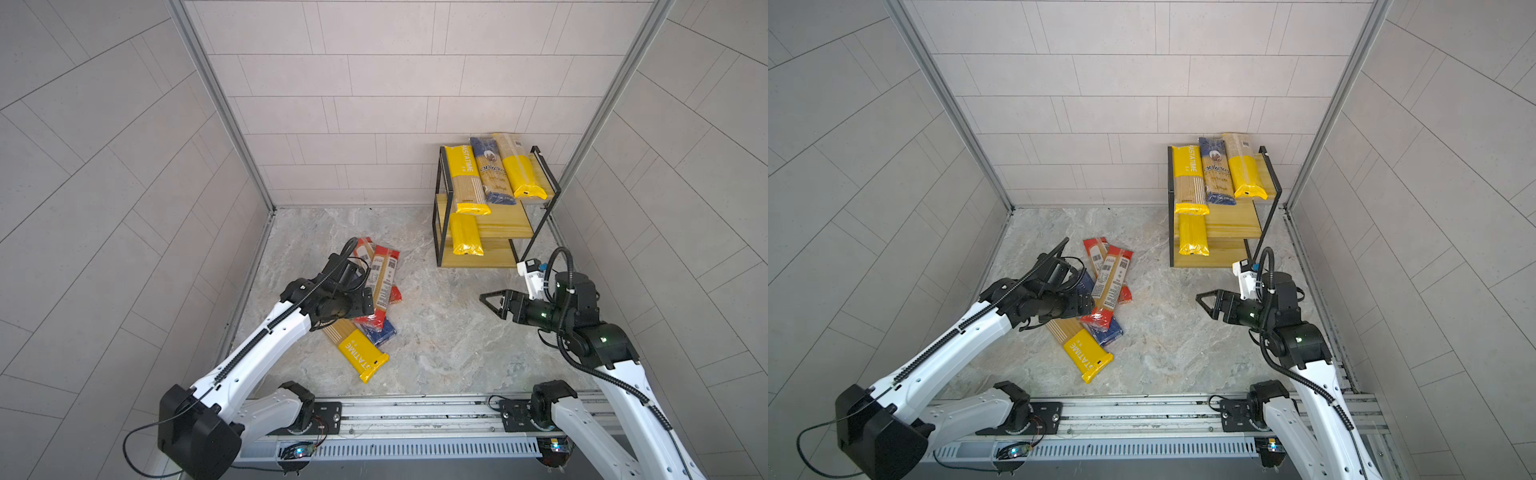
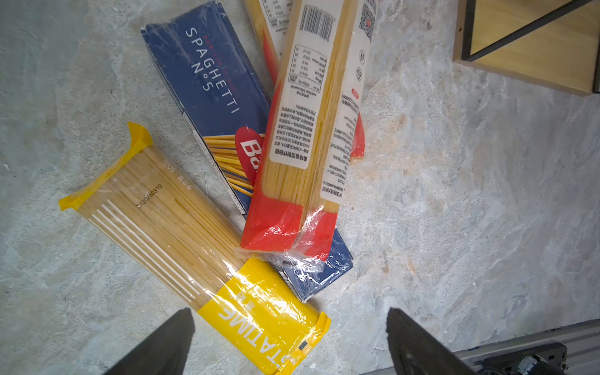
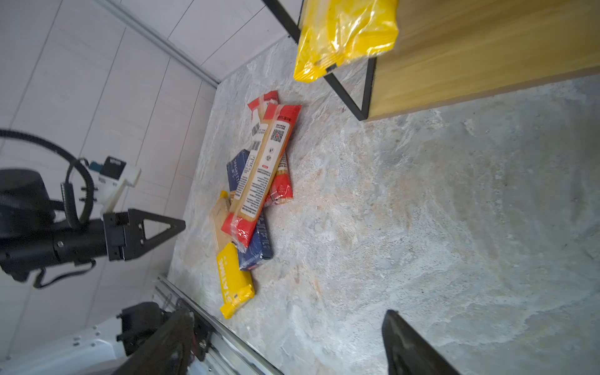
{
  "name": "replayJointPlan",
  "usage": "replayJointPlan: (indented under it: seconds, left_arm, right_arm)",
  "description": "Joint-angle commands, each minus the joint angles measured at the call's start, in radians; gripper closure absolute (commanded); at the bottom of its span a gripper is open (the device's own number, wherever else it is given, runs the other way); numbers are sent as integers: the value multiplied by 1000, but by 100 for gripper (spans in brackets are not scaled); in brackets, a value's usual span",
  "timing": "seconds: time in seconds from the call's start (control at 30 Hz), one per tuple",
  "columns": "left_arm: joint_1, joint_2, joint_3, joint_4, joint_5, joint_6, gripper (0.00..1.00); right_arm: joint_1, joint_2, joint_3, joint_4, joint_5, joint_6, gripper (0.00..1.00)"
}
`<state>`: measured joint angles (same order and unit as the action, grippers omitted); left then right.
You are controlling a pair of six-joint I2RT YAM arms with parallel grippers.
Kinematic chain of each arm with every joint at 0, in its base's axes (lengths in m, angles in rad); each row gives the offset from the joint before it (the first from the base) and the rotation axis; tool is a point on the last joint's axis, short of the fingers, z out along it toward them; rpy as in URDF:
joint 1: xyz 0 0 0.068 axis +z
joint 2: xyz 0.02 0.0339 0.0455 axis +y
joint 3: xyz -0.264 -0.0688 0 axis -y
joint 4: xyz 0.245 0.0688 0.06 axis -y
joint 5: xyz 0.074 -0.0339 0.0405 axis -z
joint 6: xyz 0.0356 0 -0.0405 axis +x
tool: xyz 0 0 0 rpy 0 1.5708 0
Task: Arrange pasta packages on shelves
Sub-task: Move the pasta bags to the center of the table.
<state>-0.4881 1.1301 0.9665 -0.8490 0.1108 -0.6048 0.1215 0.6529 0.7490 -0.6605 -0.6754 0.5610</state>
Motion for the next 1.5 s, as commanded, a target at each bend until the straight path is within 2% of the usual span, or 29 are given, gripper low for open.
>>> replayJointPlan:
  seconds: [0.0, 0.13, 0.3, 0.53, 0.63, 0.87, 1.07, 1.27, 1.47]
  left_arm:
    - [8, -12, -20, 3, -7, -21, 2]
    - [9, -80, -2, -51, -52, -24, 2]
    - [25, -199, -5, -104, -92, -39, 1]
    - [110, -335, -22, -165, -22, -21, 0]
    - [142, -380, -23, -186, 0, -3, 0]
    - [180, -413, -7, -188, 34, 35, 0]
    - [190, -408, -10, -181, 43, 65, 0]
    - [203, -407, -12, -175, 67, 77, 0]
    - [213, -409, -11, -175, 81, 85, 0]
  right_arm:
    - [35, -29, -54, 33, -18, 45, 10]
    - [150, -8, -109, 108, 46, 99, 8]
    - [339, 113, -148, 278, 148, 175, 7]
    - [492, 443, -136, 573, 185, 281, 6]
    - [541, 608, -55, 659, 199, 293, 6]
    - [567, 920, 111, 826, 197, 351, 4]
    - [614, 1136, 268, 834, 193, 368, 5]
    - [648, 1277, 361, 884, 159, 416, 6]
    - [677, 1335, 440, 862, 154, 419, 7]
